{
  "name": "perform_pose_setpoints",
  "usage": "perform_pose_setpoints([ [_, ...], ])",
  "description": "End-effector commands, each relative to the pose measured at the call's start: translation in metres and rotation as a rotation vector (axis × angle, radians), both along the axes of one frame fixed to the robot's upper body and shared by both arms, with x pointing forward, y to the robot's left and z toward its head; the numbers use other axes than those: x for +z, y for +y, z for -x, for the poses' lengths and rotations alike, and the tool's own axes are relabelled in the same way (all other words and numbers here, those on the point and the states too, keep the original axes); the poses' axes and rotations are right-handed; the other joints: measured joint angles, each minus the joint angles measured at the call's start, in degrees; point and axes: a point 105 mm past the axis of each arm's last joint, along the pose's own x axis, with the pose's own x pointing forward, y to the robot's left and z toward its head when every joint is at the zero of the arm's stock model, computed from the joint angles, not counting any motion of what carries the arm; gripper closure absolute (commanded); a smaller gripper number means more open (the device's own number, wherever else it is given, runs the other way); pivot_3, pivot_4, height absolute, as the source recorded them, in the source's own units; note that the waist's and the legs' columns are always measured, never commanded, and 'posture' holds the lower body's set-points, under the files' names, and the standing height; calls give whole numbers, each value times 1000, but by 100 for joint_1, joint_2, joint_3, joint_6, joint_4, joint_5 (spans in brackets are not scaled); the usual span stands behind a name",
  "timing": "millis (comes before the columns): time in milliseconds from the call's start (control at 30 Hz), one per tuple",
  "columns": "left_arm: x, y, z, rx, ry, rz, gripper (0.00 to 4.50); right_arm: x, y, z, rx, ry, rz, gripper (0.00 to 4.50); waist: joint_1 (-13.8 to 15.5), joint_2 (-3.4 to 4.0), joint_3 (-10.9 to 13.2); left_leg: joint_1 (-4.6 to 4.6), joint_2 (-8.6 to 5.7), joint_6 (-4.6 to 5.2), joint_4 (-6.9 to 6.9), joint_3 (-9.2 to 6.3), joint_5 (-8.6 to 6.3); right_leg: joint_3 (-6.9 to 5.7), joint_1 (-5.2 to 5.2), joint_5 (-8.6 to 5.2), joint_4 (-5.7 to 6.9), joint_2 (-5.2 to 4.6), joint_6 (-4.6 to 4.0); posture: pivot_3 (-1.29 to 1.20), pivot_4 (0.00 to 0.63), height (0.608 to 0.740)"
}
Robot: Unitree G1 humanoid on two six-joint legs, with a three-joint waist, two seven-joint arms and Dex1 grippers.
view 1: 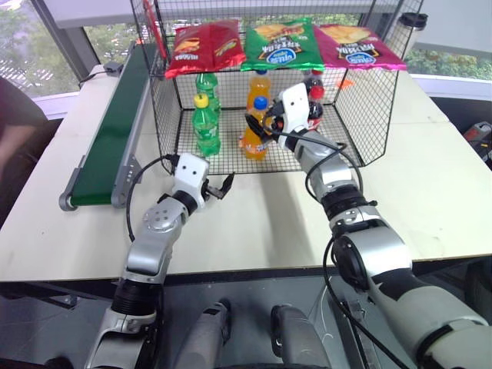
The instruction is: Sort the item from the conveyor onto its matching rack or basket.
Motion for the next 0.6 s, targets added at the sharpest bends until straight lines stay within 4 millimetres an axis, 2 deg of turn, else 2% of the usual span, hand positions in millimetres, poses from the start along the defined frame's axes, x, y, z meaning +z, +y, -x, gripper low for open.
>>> perform_pose_setpoints([
  [33,12,-1,1,-12,-52,9,0,24,1,5,33,-69,-1,43,0,0,0,0,0,0,0,0,0,0,0,0,0,0,0,0,150,738],
  [200,12,-3,6,-55,-41,27,0,21,-13,20,78,-61,44,43,24,0,0,-1,-1,0,0,-2,0,1,1,0,0,-1,0,0,150,738],
  [367,7,-12,19,-170,9,48,0,17,-36,50,139,-19,120,43,33,0,0,-2,-1,-1,1,-1,-1,1,2,-2,-2,-3,-1,0,150,738],
  [467,2,-10,25,-205,44,39,0,-4,-39,85,277,77,184,43,33,0,0,-2,0,-5,1,-1,-4,1,0,-5,-2,-5,-8,0,150,738],
  [533,-2,-5,26,-209,50,17,0,-25,-43,108,352,158,230,43,21,2,-2,-1,2,-9,0,-1,-8,1,1,-13,-2,-8,-18,0,150,738],
  [600,-4,-3,27,-211,62,15,0,-35,-45,120,383,206,246,43,17,2,-2,-1,3,-11,0,-1,-10,1,3,-16,-3,-17,-22,0,150,738],
])
